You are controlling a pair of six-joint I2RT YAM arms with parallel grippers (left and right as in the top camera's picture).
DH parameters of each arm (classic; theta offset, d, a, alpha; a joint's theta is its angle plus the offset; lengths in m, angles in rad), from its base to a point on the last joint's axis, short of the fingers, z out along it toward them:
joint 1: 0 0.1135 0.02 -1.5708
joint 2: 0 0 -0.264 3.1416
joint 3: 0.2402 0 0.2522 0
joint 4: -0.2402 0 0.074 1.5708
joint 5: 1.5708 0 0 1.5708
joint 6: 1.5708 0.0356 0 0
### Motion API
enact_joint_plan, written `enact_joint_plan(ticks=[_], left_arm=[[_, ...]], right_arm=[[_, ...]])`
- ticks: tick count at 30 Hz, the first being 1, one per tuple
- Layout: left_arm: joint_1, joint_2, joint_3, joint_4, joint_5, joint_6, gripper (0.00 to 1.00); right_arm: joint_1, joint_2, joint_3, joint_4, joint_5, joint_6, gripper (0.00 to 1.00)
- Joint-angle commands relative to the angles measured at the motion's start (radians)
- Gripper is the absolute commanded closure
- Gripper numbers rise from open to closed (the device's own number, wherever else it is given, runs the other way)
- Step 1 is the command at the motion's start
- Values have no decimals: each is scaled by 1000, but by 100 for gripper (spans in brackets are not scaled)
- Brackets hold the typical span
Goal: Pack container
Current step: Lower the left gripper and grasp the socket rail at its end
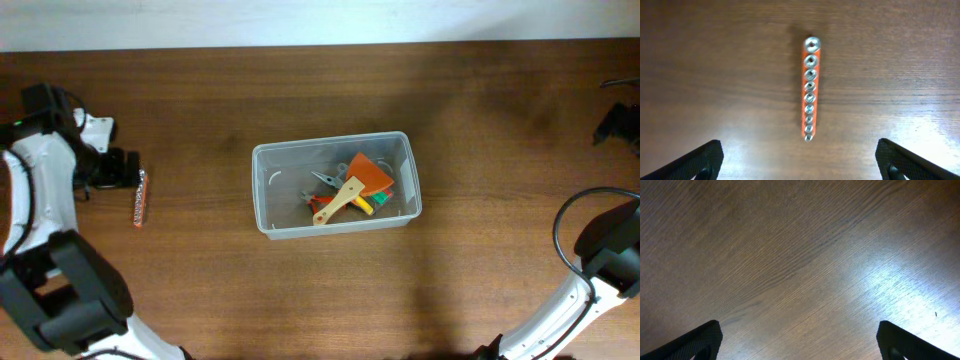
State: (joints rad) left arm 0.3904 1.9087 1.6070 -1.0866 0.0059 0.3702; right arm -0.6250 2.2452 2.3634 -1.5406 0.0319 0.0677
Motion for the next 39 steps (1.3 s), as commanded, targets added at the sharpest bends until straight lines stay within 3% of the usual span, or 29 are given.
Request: enact_joint_plan(ticks=[1, 12, 20, 39], left_arm=[[-24, 44, 1, 19, 16, 55, 1], [-31, 180, 1, 44, 6, 42, 1], [-31, 225, 1, 83, 7, -67, 1], [-30, 236, 1, 144, 7, -62, 1]], right_arm=[[5, -16, 2, 0, -5, 5, 1], [5, -16, 2, 0, -5, 5, 1], [5, -16, 2, 0, -5, 5, 1], [5, -16, 2, 0, -5, 5, 1]])
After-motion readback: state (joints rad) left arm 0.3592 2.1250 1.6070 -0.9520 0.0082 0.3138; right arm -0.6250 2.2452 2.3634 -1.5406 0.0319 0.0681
